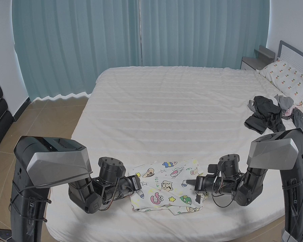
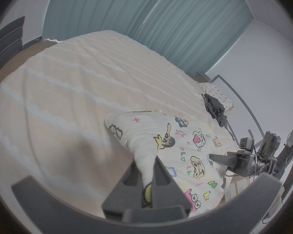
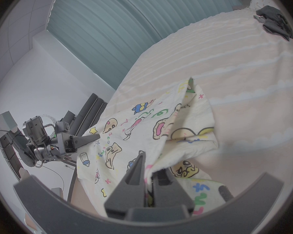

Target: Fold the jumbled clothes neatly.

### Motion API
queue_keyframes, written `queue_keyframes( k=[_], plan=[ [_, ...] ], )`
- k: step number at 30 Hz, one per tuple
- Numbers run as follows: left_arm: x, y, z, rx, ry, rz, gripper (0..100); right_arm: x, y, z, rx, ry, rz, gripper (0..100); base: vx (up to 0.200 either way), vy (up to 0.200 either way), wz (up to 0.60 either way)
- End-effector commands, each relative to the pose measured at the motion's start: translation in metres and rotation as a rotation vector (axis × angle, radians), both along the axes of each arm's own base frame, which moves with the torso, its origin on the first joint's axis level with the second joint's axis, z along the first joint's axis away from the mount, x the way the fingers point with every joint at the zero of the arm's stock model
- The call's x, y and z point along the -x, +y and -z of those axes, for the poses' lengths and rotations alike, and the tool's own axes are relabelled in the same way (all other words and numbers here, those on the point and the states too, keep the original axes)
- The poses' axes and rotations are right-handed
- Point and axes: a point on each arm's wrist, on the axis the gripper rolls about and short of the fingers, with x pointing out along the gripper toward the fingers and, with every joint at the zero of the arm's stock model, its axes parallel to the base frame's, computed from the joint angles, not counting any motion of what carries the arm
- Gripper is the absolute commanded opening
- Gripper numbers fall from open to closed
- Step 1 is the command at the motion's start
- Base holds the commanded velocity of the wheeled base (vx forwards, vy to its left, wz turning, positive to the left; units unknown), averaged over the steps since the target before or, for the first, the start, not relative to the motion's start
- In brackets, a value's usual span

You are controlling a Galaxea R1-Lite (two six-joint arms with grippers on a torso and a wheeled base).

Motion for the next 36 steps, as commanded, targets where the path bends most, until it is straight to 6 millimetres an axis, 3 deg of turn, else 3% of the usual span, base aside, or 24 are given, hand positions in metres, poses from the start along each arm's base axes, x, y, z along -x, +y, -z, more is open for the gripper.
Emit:
queue_keyframes(
  k=[1, 8, 22, 23, 31, 34, 36],
  plan=[
    [0.0, 0.001, 0.0, -0.001, 0.003, -0.001, 0, 0.0, 0.002, 0.0, -0.001, -0.003, -0.005, 0, 0.0, 0.2, 0.0],
    [0.0, 0.002, 0.003, -0.003, 0.011, -0.005, 0, 0.0, 0.002, 0.001, 0.0, 0.0, -0.005, 0, 0.0, 0.2, 0.0],
    [0.001, 0.002, 0.01, 0.004, 0.004, -0.007, 0, 0.002, 0.003, 0.006, 0.009, 0.019, -0.008, 0, 0.0, 0.0, 0.0],
    [0.001, 0.002, 0.01, 0.003, 0.005, -0.007, 100, 0.003, 0.002, 0.006, 0.011, 0.021, -0.009, 100, 0.0, 0.0, 0.0],
    [0.002, 0.002, 0.01, 0.002, 0.007, -0.007, 100, 0.004, 0.001, 0.005, 0.022, 0.015, 0.01, 100, 0.0, 0.0, 0.0],
    [0.005, 0.005, 0.011, -0.004, 0.019, -0.011, 100, 0.002, -0.002, -0.001, 0.028, -0.004, 0.04, 100, 0.0, 0.0, 0.0],
    [0.006, 0.013, 0.004, -0.001, 0.01, -0.031, 100, -0.002, -0.009, -0.015, 0.027, -0.046, 0.091, 100, 0.0, 0.0, 0.0]
  ],
)
